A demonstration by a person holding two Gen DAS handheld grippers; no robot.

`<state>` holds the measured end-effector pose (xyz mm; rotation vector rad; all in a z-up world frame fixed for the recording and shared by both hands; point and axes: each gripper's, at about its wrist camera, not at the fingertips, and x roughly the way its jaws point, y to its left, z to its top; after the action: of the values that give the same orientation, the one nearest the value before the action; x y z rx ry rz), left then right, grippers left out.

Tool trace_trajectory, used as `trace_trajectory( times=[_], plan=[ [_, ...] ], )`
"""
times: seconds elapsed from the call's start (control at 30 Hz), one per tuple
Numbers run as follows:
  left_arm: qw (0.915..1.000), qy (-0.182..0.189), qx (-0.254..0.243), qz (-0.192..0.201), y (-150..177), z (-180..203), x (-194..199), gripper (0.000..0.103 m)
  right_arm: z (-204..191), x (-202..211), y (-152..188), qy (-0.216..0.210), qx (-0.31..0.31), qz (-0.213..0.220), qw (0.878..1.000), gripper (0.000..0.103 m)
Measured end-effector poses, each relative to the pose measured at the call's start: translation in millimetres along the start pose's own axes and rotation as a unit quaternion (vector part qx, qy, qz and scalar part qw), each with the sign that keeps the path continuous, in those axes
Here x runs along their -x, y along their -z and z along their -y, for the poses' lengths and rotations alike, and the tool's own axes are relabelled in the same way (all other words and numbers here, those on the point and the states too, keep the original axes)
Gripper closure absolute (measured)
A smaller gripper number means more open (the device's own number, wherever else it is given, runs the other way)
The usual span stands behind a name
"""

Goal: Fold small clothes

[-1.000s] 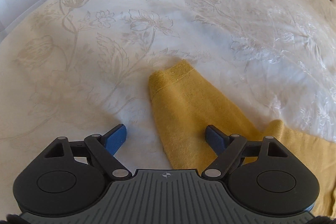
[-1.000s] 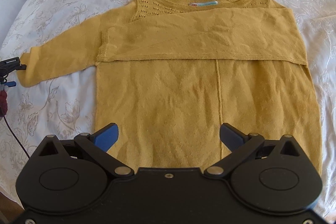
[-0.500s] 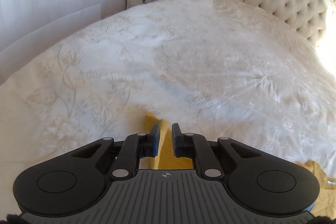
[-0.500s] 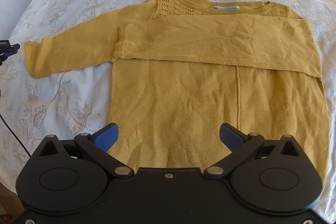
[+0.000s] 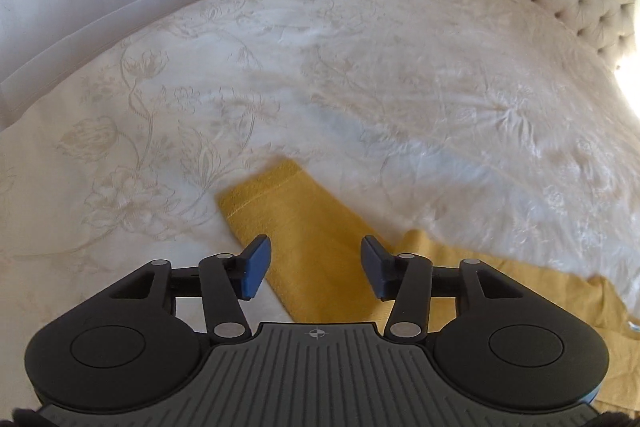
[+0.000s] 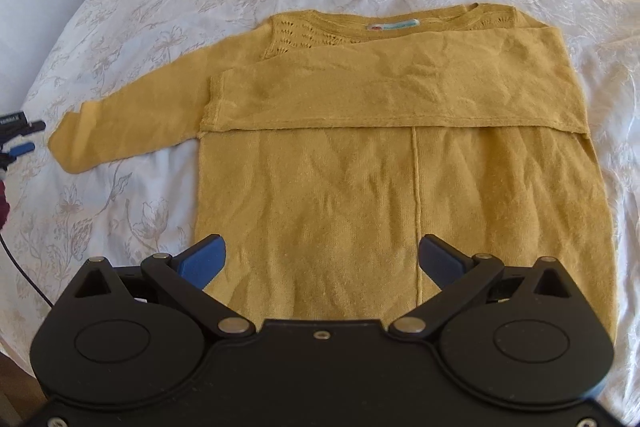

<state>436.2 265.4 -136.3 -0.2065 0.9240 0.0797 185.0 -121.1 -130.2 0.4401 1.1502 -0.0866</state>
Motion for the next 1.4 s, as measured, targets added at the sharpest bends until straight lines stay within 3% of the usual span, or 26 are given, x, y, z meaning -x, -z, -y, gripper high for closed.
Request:
trace_trajectory(
  times=[0.13,0.33,0.47,0.5,0.53,0.57,0.8,0.93,1.1,1.27,1.4],
  plan=[
    [0.9996,-0.006,0.018,-0.020,1,-14,-26,0.039,-3,-4,3,0.013,-0.016,-0.004,1.000,0.001],
    [0.9973,-0.021,0.050,-0.049,4,-32,-64,0.039,-23,-13,3,0.014,-0.001,-0.021,1.000,0.001],
    [0.9980,0.002,0.052,-0.035,1,-35,-74,0.040,-36,-21,-4,0.017,0.019,-0.032,0.999,0.001],
    [0.9982,0.011,0.053,-0.025,0,-35,-72,0.053,-38,-22,-6,0.018,0.024,-0.033,0.999,0.001],
    [0.9981,0.022,0.055,-0.015,-1,-35,-69,0.083,-41,-23,-8,0.018,0.029,-0.033,0.999,0.001],
    [0.9978,0.030,0.058,-0.009,-2,-35,-67,0.098,-43,-24,-11,0.017,0.032,-0.032,0.999,0.001],
    [0.9918,0.083,0.074,0.063,-20,-26,-16,0.097,-53,-28,-18,0.009,0.051,-0.029,0.998,0.001],
    [0.9859,0.109,0.045,0.119,-44,-8,31,0.097,-52,-28,-14,0.002,0.053,-0.030,0.998,0.001],
    [0.9729,0.149,-0.002,0.177,-64,31,81,0.097,-44,-23,-9,-0.013,0.050,-0.025,0.998,0.001],
    [0.9637,0.178,-0.064,0.189,-52,95,103,0.097,-30,-18,-5,-0.032,0.053,-0.018,0.998,0.001],
    [0.9584,0.211,-0.079,0.175,-28,150,109,0.097,-9,-12,-3,-0.047,0.053,-0.011,0.997,0.001]
  ],
)
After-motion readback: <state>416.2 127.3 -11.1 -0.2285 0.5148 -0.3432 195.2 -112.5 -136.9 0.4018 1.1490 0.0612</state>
